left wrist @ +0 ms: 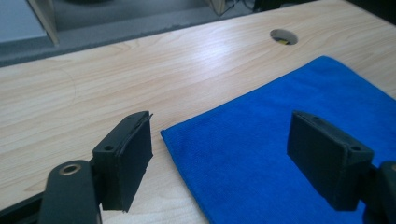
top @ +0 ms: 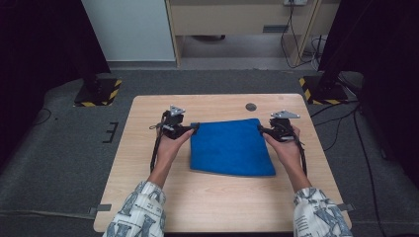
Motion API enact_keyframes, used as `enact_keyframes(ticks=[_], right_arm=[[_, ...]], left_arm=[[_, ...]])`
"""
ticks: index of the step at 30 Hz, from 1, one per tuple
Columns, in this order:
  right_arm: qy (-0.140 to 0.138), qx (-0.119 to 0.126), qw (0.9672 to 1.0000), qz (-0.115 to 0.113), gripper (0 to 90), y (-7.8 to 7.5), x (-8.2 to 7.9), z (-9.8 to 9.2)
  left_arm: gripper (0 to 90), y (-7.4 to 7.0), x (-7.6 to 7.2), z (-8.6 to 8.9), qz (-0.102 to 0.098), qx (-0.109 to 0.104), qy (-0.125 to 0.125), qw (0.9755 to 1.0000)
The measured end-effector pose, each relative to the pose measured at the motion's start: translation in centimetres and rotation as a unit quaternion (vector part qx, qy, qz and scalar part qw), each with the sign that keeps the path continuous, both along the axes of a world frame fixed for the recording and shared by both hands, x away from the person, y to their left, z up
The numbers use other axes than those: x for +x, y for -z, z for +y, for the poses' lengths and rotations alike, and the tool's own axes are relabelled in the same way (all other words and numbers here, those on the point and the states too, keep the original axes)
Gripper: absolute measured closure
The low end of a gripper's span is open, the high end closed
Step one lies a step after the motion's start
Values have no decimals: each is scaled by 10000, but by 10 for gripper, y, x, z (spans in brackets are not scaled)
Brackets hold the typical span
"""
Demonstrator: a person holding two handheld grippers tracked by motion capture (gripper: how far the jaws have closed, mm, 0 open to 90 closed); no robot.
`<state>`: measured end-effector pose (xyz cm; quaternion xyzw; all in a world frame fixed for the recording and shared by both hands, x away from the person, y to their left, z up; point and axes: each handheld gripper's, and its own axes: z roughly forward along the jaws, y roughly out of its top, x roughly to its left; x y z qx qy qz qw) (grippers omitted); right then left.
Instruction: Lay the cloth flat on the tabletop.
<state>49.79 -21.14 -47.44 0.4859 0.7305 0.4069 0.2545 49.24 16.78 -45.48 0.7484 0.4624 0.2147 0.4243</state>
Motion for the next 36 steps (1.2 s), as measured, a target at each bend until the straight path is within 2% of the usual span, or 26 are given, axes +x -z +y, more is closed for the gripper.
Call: enact_keyframes(ticks=[5, 8, 10, 13, 14, 17, 19, 22, 26, 28, 31, 36], right_arm=[[-205, 29, 9998, -5, 364, 2, -24, -6], [-288, 151, 9995, -19, 361, 7, -38, -9], [-340, 147, 9993, 31, 350, 11, -46, -9], [-430, 225, 9988, 18, 331, 15, -55, -7], [-485, 213, 9986, 18, 321, 16, -58, -6], [-620, 221, 9978, -12, 287, 17, -69, -4], [-682, 294, 9972, -75, 274, 18, -75, -5], [-798, 347, 9962, -47, 236, 17, -85, -8], [-847, 319, 9959, -63, 203, 17, -96, -14], [-830, 340, 9960, -51, 207, 19, -102, -18], [-891, 266, 9957, 16, 226, 22, -109, -26], [-876, 257, 9958, 50, 323, 26, -121, -39]], left_arm=[[199, 7, -27, 10, -59, -74, 219, 9997], [194, 11, -41, 15, -122, -142, 227, 9996], [185, 14, -48, 17, -119, -178, 279, 9994], [153, 17, -54, 18, -54, -109, 345, 9993], [143, 19, -57, 18, -40, -144, 341, 9993], [115, 22, -66, 18, -52, -64, 425, 9991], [94, 24, -73, 19, -84, -10, 495, 9987], [78, 26, -82, 22, -66, -42, 554, 9984], [76, 30, -94, 27, -61, 34, 562, 9984], [78, 34, -101, 29, -79, 105, 592, 9982], [168, 38, -106, 30, 12, 111, 696, 9975], [168, 43, -116, 32, -7, 148, 753, 9970]])
